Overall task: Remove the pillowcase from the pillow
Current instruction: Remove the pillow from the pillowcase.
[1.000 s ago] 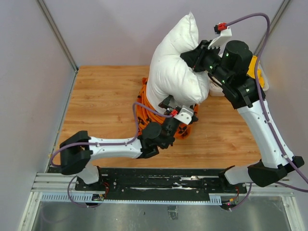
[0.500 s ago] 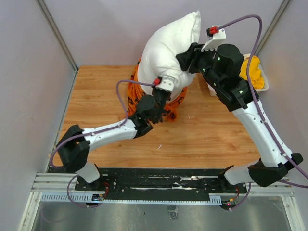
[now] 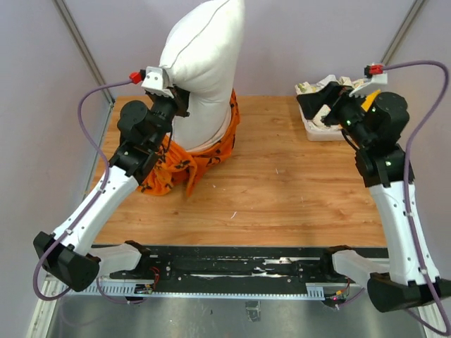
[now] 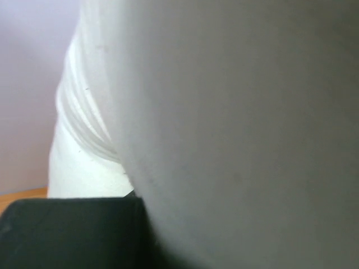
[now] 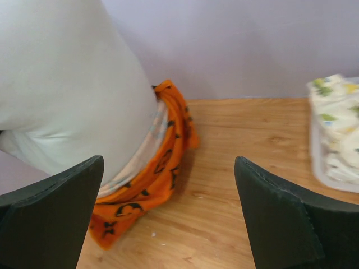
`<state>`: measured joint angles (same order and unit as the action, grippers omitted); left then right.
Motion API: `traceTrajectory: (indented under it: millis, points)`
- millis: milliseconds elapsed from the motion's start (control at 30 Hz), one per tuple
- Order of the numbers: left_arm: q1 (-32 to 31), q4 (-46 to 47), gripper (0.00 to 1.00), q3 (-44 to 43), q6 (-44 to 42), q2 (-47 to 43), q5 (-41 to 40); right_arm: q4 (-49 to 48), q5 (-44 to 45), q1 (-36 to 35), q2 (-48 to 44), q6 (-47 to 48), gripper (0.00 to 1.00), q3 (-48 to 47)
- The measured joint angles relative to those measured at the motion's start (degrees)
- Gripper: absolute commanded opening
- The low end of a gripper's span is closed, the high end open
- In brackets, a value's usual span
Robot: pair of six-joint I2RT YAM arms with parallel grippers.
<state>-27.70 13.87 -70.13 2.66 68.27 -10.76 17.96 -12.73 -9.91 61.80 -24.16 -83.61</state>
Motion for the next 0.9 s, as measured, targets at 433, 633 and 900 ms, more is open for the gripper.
traceTrajectory:
  millis: [433, 633, 900]
  points:
    - [1.4, -12.3, 0.0, -4.5, 5.0, -3.2, 19.4, -13.9, -12.7, -4.7, 23.1, -8.2, 0.86, 7.7]
    - [1.4, -14.5, 0.0, -5.6, 6.8, -6.1, 24.3, -21.1, -15.6, -4.9, 28.9, -10.2, 0.74, 6.6]
    - [1.4, -15.4, 0.0, -5.6, 8.0, -7.6, 25.8, -23.5, -15.6, -9.7, 36.4, -11.8, 0.49, 6.2]
